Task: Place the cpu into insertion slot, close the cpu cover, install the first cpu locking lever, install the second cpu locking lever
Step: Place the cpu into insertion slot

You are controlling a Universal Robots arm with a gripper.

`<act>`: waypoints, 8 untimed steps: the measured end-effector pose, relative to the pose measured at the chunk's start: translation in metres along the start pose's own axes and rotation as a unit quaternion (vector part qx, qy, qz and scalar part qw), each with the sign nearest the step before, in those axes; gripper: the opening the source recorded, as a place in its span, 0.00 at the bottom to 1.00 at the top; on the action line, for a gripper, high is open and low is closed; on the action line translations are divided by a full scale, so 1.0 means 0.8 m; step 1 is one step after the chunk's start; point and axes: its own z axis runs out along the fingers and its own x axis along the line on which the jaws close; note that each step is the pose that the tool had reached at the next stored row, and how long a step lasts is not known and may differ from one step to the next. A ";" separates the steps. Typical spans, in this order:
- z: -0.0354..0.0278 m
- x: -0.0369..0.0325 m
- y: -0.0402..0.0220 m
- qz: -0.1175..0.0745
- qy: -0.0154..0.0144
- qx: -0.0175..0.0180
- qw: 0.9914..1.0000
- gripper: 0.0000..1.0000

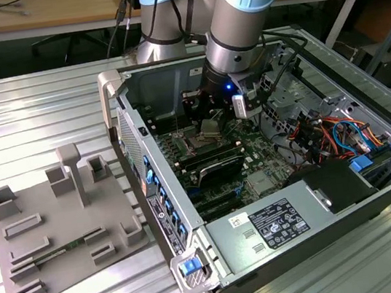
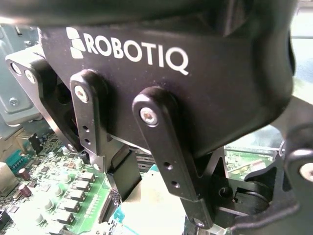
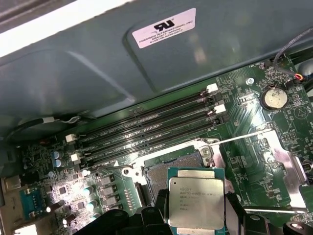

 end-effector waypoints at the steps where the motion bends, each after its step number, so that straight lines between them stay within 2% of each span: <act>1: 0.0001 0.0000 0.0000 0.001 0.000 0.000 1.000 0.55; 8: 0.0007 0.0000 -0.0001 0.006 -0.001 0.000 1.000 0.55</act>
